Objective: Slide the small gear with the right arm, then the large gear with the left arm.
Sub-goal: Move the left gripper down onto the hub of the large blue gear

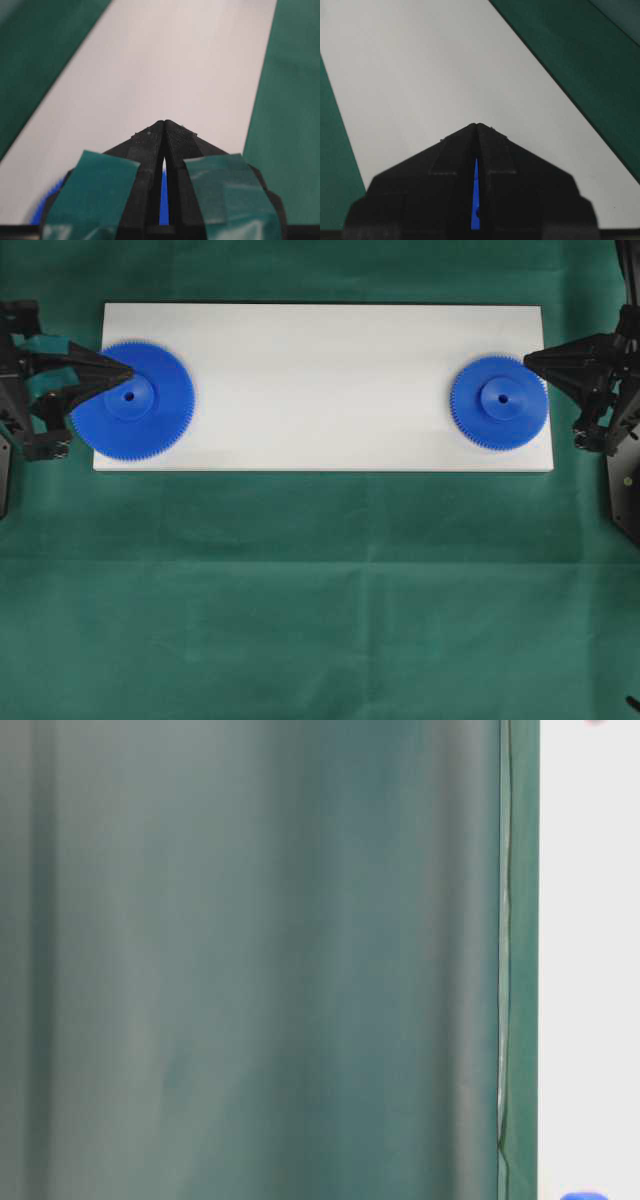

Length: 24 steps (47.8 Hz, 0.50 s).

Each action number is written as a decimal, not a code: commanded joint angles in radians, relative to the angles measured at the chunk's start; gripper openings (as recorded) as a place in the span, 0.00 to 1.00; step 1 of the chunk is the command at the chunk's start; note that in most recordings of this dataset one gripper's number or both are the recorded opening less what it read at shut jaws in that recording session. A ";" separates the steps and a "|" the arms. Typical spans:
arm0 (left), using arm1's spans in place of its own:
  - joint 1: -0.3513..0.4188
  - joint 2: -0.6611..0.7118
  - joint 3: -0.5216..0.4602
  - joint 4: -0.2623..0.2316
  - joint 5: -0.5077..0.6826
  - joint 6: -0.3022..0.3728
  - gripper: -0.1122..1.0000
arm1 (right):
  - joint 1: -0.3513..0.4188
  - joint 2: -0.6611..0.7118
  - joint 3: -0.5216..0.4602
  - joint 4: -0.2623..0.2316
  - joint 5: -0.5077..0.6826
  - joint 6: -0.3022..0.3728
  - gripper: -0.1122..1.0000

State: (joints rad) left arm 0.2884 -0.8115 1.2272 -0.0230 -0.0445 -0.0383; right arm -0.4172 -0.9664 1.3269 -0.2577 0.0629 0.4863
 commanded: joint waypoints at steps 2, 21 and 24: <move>0.014 0.043 -0.038 -0.002 0.052 -0.002 0.10 | 0.006 0.008 -0.017 -0.003 -0.012 -0.002 0.56; 0.066 0.227 -0.075 0.000 0.158 -0.002 0.10 | 0.035 0.003 -0.008 -0.003 -0.012 -0.005 0.56; 0.081 0.258 -0.072 0.000 0.161 -0.003 0.10 | 0.040 0.002 -0.008 -0.003 -0.012 -0.005 0.56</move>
State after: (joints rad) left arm 0.3513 -0.5798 1.1720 -0.0230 0.1181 -0.0383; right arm -0.3835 -0.9664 1.3284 -0.2592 0.0598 0.4832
